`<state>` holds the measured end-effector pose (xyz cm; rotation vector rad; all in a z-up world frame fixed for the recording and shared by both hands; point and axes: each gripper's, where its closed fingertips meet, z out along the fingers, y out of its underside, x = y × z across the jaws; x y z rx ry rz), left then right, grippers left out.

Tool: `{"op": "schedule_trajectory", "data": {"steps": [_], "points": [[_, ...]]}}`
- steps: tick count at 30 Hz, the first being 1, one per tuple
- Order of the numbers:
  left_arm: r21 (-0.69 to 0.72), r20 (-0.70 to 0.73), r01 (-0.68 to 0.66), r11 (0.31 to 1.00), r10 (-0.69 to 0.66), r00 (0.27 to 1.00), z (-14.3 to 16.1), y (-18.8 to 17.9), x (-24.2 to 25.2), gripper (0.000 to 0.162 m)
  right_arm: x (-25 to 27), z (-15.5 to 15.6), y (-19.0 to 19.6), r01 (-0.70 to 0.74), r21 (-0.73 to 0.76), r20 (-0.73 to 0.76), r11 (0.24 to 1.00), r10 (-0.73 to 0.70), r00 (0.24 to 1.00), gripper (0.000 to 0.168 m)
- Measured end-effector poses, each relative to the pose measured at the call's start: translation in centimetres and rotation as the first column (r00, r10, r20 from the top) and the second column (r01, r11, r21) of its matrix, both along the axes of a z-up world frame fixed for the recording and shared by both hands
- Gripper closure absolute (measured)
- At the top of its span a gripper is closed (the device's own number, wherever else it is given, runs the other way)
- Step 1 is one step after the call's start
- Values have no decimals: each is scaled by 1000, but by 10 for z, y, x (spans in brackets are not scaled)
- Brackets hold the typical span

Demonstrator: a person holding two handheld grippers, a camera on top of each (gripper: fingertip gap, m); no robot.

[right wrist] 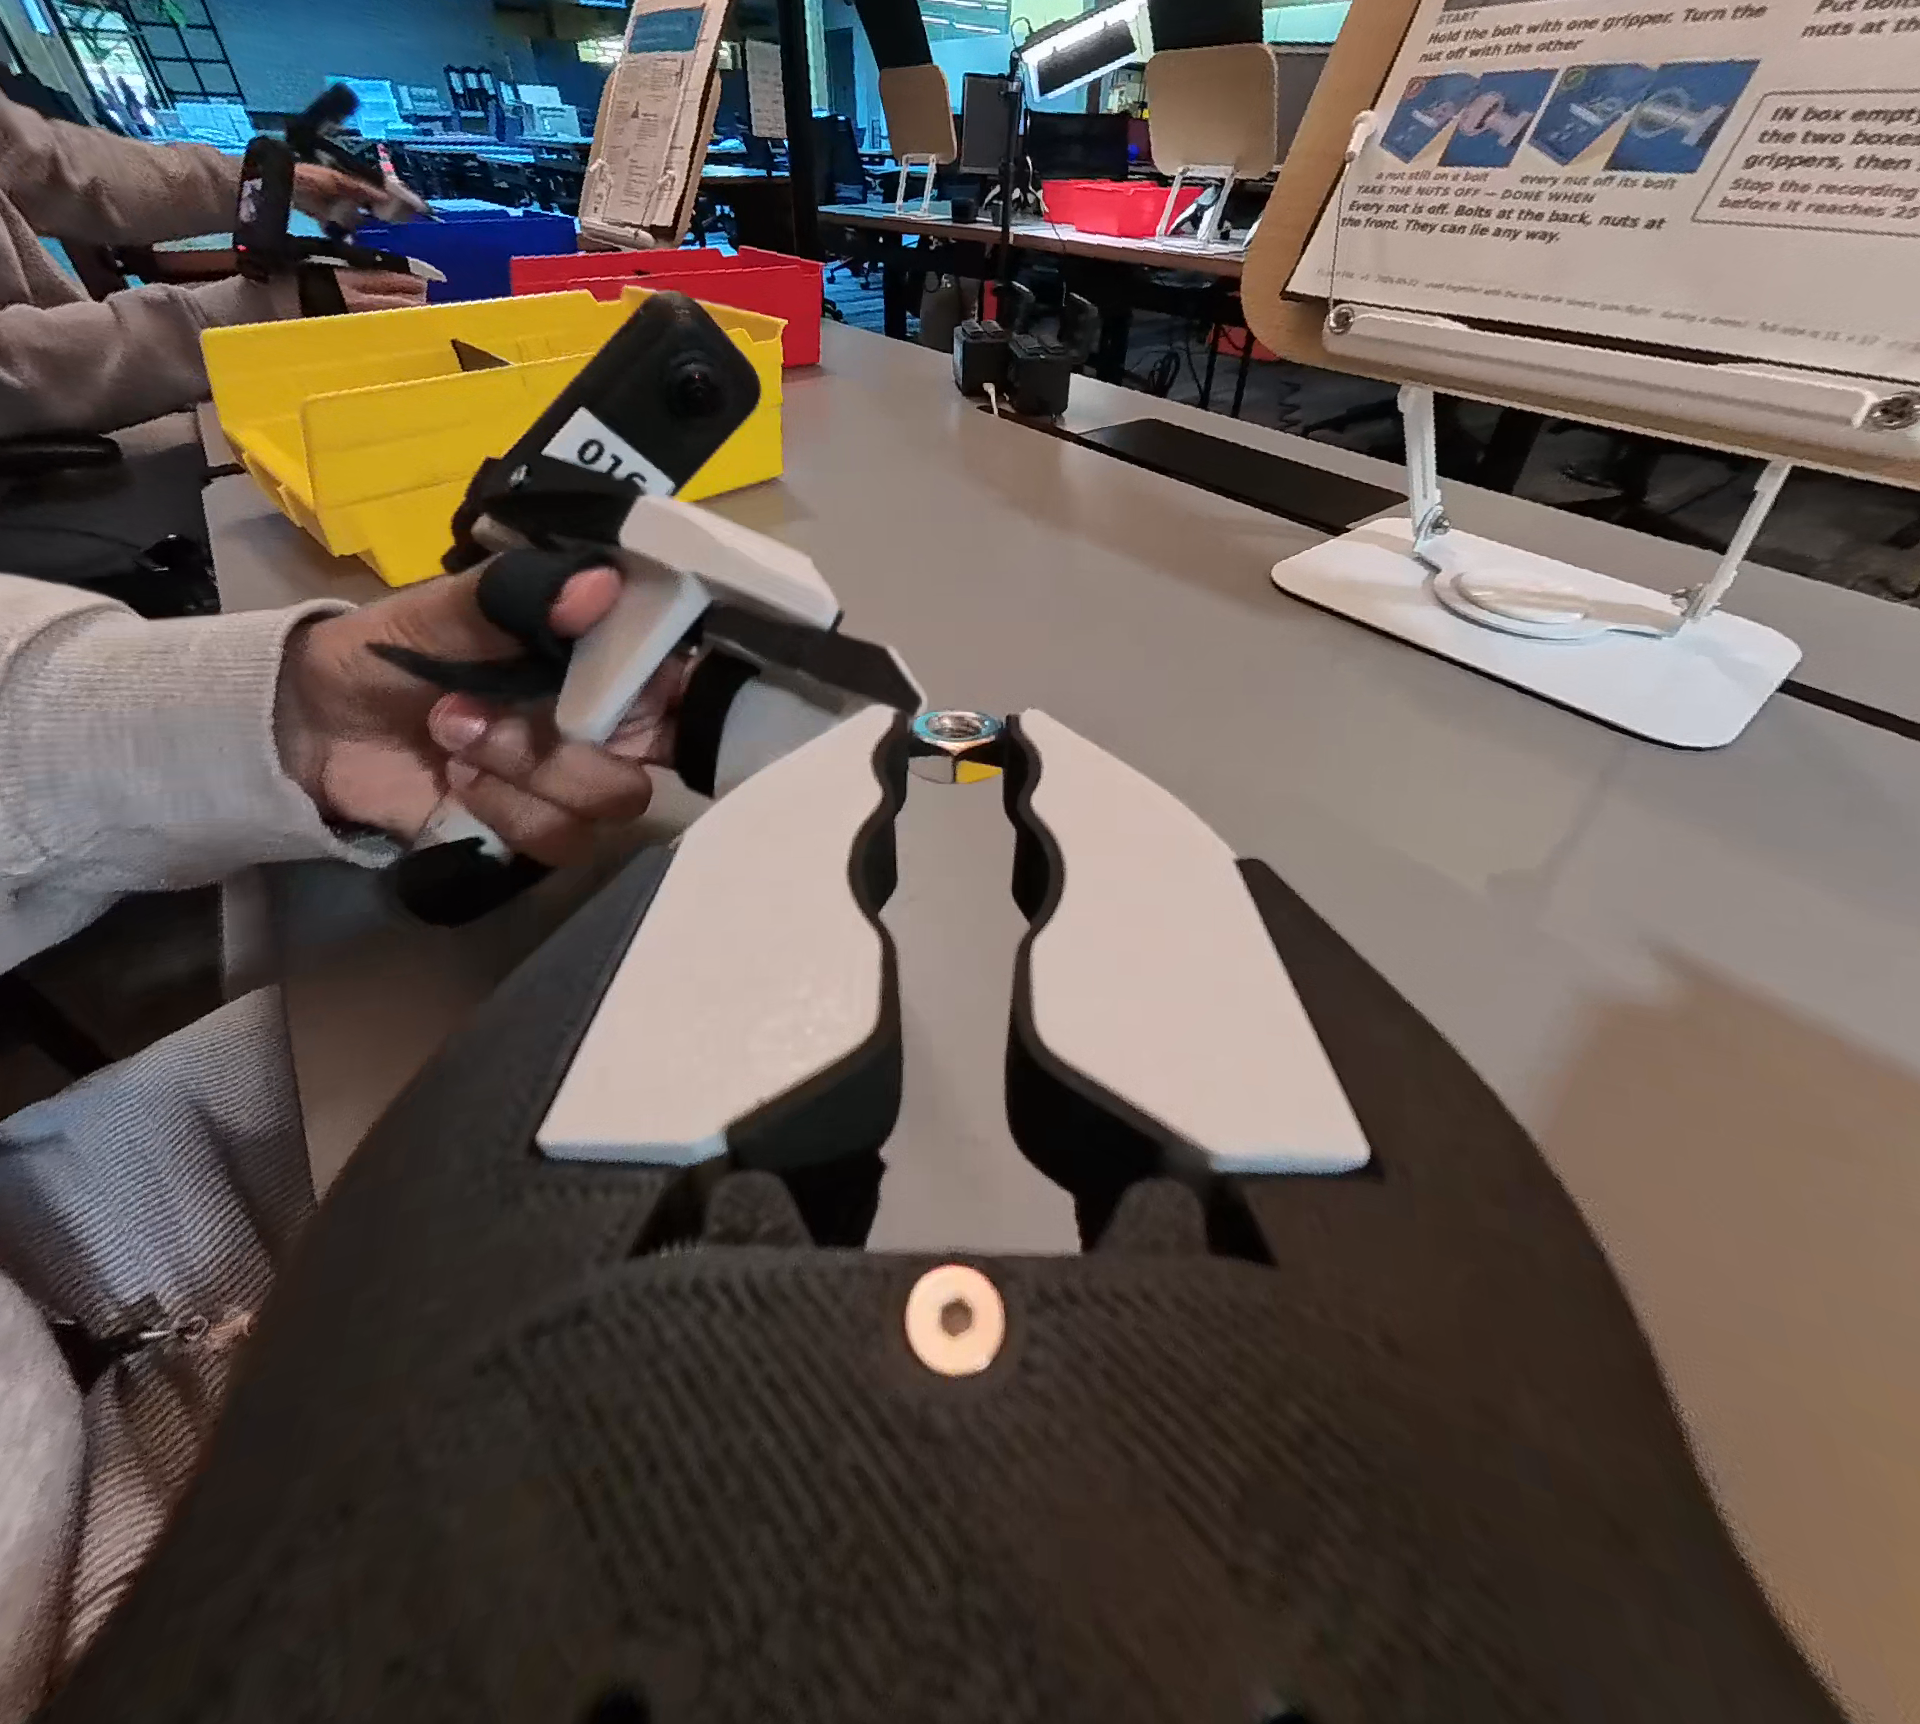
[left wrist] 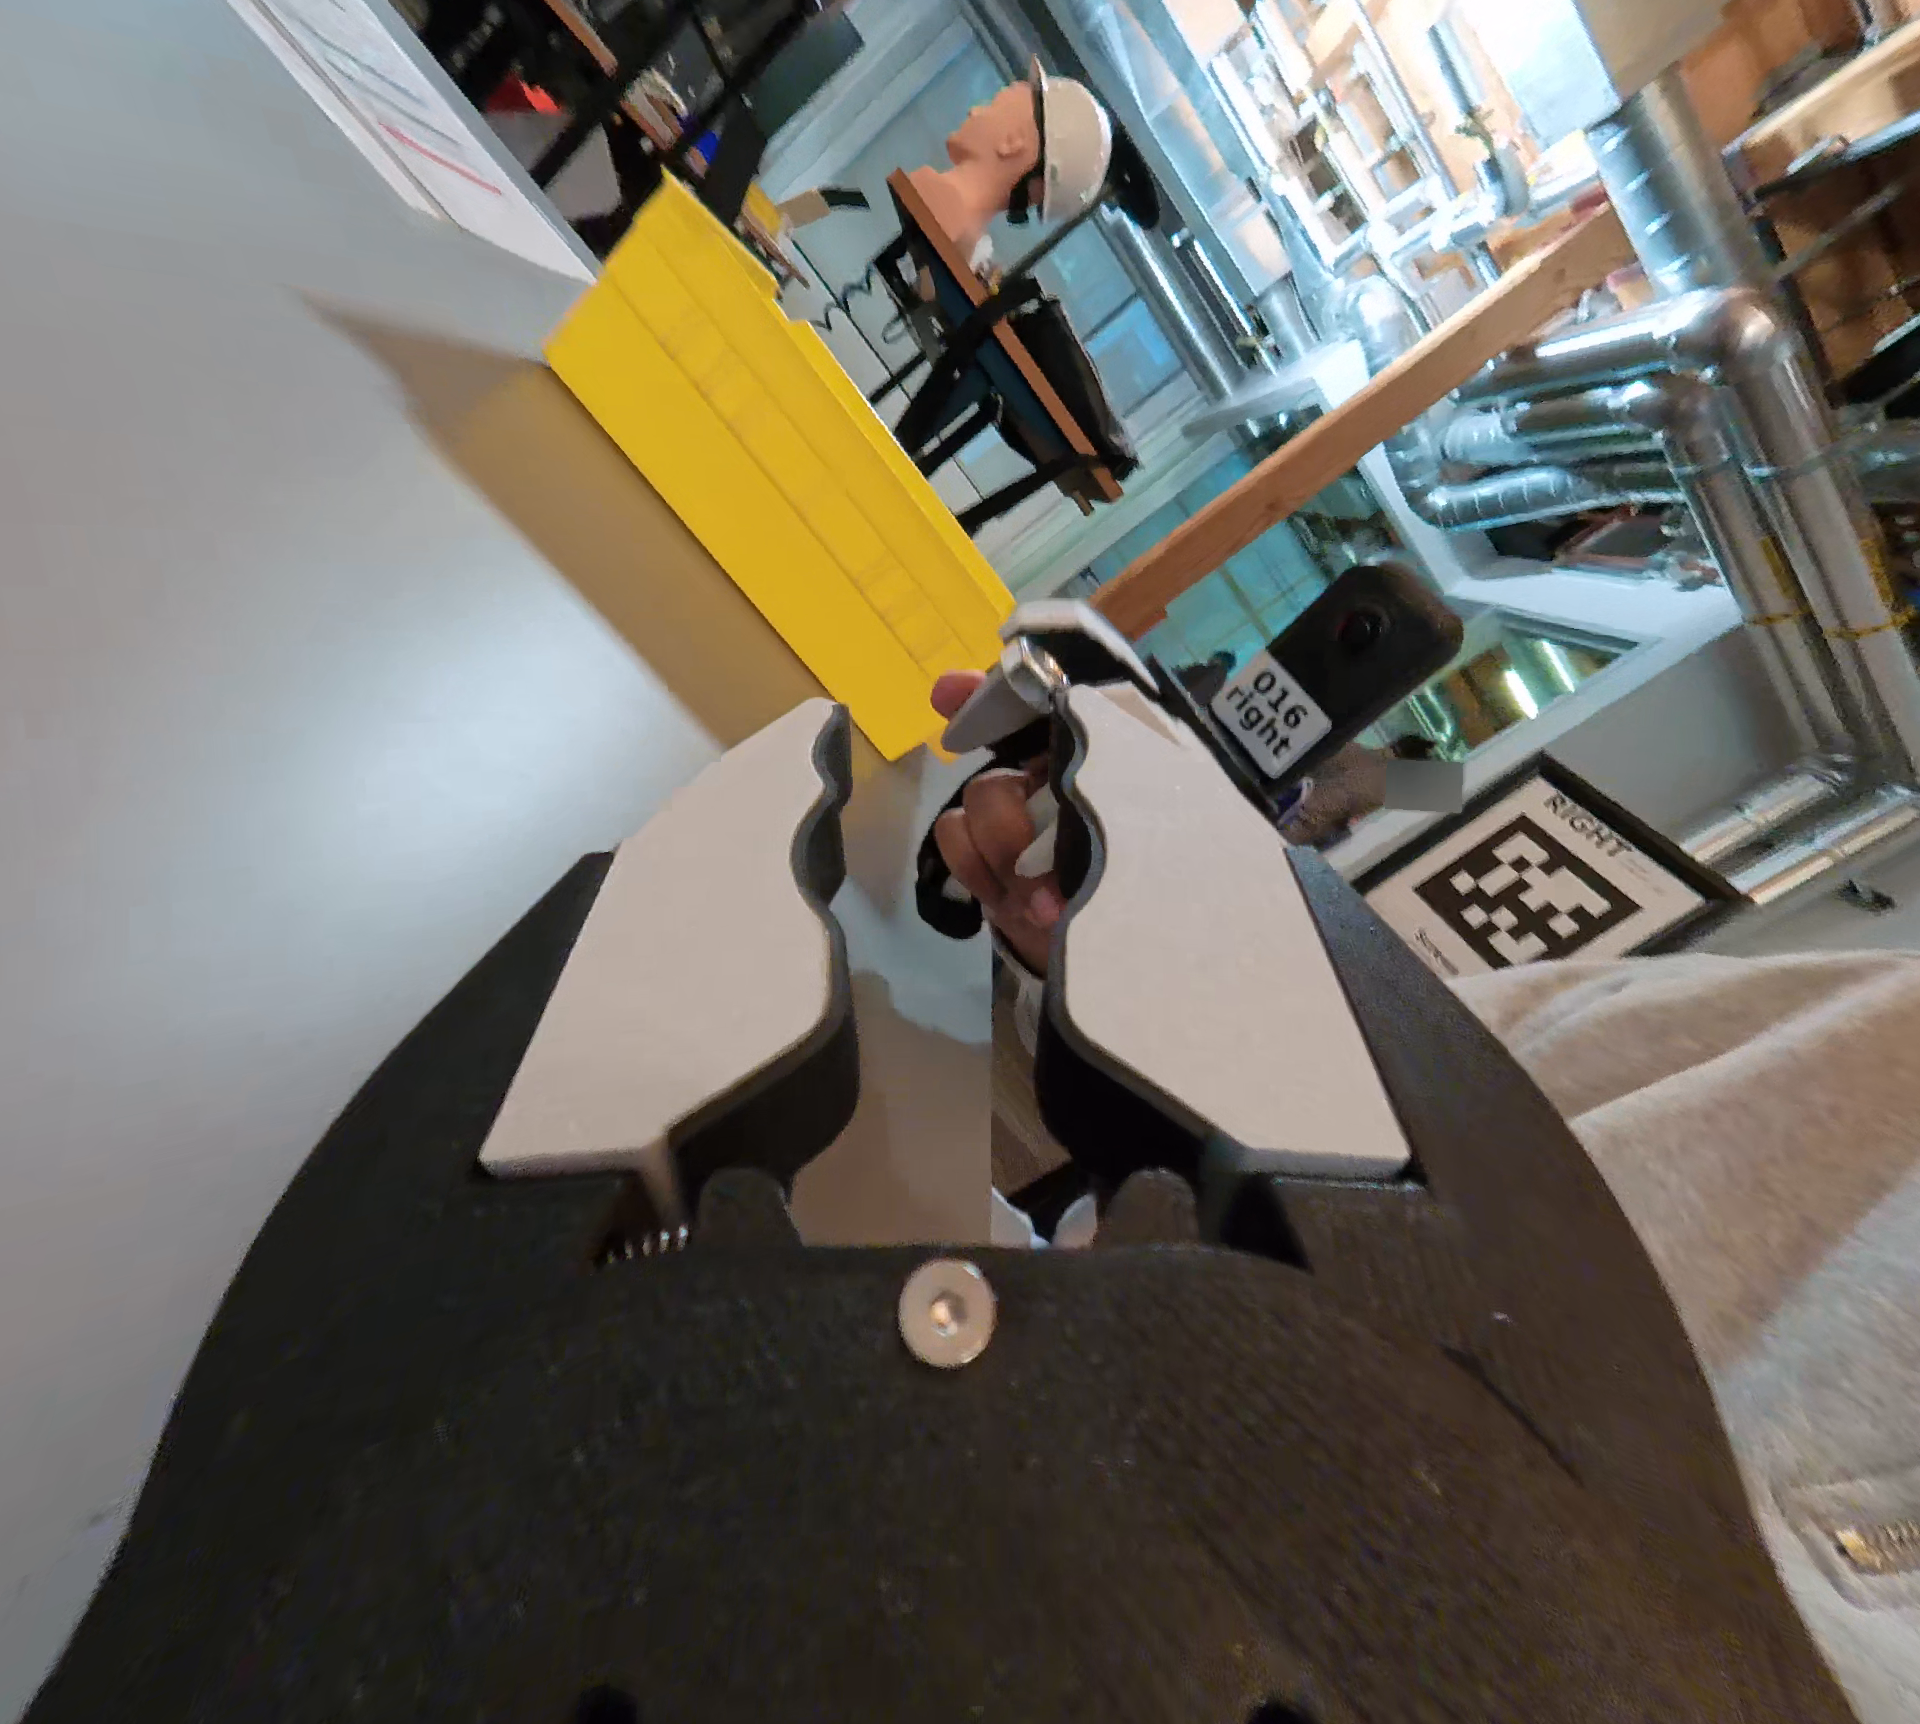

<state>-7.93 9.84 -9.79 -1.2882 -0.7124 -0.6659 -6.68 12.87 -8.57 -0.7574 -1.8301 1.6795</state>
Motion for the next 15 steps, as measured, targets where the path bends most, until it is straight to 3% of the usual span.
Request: {"op": "schedule_trajectory", "data": {"steps": [5, 11, 15], "points": [[12, -17, -120, 993, 120, 993, 12, -26, -22, 130, 2, -2, -4, -12, 18, -1, 1000, 12, 1000, 151], [-37, -132, -260, 965, 254, 958, 36, -64, -44, 133, 3, -3, -5, -11, 28, -7, 1000, 11, 1000, 151], [-137, -244, -470, 872, 430, 869, 61, -125, -79, 139, 3, 0, -4, -9, 15, -8, 1000, 9, 1000, 151]]}}
